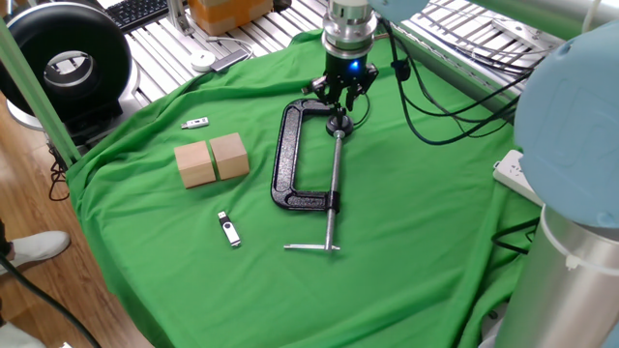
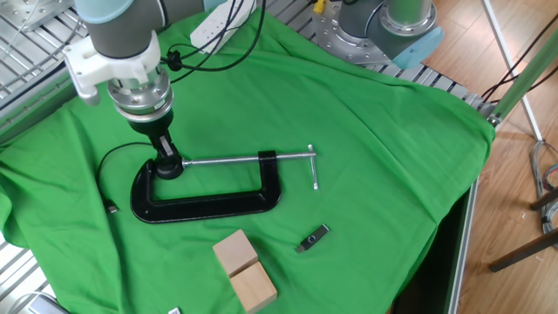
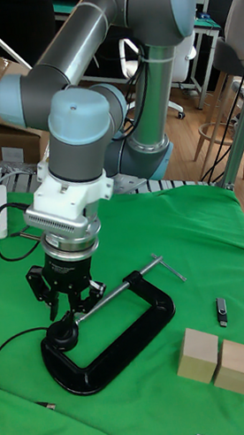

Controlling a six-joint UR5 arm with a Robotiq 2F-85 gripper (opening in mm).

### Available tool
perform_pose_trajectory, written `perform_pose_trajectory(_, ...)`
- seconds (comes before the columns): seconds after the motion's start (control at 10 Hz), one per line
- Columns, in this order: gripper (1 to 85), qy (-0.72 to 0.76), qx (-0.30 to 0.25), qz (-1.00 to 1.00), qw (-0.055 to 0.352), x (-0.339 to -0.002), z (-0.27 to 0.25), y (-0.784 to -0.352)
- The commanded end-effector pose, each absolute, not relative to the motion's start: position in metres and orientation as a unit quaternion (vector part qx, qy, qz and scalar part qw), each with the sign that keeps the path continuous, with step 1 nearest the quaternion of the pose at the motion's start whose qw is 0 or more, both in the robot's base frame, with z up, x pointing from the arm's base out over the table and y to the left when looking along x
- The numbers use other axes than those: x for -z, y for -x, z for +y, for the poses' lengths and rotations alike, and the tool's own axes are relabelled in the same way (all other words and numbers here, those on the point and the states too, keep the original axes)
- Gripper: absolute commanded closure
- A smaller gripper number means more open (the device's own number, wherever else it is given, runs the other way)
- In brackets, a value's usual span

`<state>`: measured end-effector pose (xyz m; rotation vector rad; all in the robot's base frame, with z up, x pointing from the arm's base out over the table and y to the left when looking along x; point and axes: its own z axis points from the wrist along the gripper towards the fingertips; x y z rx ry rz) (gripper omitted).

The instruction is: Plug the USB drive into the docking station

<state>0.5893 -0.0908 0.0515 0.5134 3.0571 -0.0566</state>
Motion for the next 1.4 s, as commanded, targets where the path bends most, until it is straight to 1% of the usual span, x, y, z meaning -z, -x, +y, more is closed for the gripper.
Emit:
perform_pose_trajectory(0.0,48.7,-0.151,0.008,0.988,0.029,-0.059,-0.084,-0.593)
perform_pose_trajectory(0.2,48.3,-0.151,0.006,0.988,0.038,-0.069,-0.076,-0.594)
perform_pose_trajectory(0.5,48.7,-0.143,-0.006,0.988,0.057,-0.097,-0.055,-0.589)
perform_pose_trajectory(0.7,50.7,-0.105,-0.005,0.991,0.085,-0.117,-0.043,-0.586)
perform_pose_trajectory(0.8,50.7,-0.095,-0.013,0.991,0.094,-0.123,-0.034,-0.582)
perform_pose_trajectory(0.9,53.3,-0.075,-0.014,0.992,0.1,-0.126,-0.03,-0.58)
perform_pose_trajectory(1.0,59.3,-0.082,-0.008,0.991,0.11,-0.127,-0.033,-0.585)
perform_pose_trajectory(1.1,84.0,-0.127,0.015,0.99,0.061,-0.123,-0.044,-0.558)
perform_pose_trajectory(1.2,84.0,-0.128,0.012,0.99,0.058,-0.123,-0.042,-0.557)
perform_pose_trajectory(1.3,84.0,-0.113,0.021,0.991,0.076,-0.124,-0.047,-0.566)
